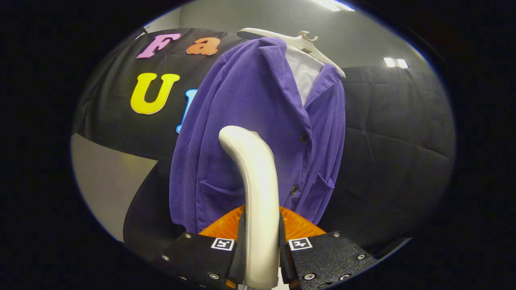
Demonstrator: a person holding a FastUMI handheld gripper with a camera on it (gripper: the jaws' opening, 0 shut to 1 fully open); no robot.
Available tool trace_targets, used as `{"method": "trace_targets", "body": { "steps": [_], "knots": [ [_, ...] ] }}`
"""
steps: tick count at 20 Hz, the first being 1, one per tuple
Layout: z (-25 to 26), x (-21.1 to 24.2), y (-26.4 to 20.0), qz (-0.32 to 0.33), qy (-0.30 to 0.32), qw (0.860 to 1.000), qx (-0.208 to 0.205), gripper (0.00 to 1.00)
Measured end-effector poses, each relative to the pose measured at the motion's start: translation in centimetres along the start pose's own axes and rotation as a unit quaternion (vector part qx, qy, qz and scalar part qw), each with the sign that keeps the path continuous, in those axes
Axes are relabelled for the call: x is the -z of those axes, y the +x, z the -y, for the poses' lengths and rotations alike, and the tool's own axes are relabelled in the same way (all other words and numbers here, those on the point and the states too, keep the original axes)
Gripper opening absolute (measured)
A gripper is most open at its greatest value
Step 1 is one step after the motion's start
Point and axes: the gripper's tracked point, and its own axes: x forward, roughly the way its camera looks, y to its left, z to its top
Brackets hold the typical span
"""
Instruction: Iron the clothes twice with a garment steamer, once on the left side and once on the right side.
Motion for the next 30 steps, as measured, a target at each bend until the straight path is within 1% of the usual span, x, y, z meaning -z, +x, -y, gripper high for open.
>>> {"method": "trace_targets", "body": {
  "steps": [7,9,16,19,21,23,25,30],
  "knots": [
    [-1.7,4.8,0.3,-0.049,-0.013,0.999,-0.009,0.35],
    [-2.3,7.4,-0.5,-0.067,-0.011,0.998,-0.017,0.35],
    [-3.4,13.3,-2.0,-0.126,0.027,0.991,-0.046,0.35],
    [-3.0,14.7,-3.3,-0.135,0.042,0.989,-0.044,0.35],
    [-2.3,14.9,-4.1,-0.134,0.053,0.989,-0.041,0.35],
    [-1.1,14.1,-4.9,-0.126,0.053,0.990,-0.029,0.35],
    [1.0,12.2,-5.4,-0.109,0.060,0.992,-0.009,0.35],
    [6.1,5.8,-6.3,-0.055,0.073,0.995,0.047,0.34]
  ]
}}
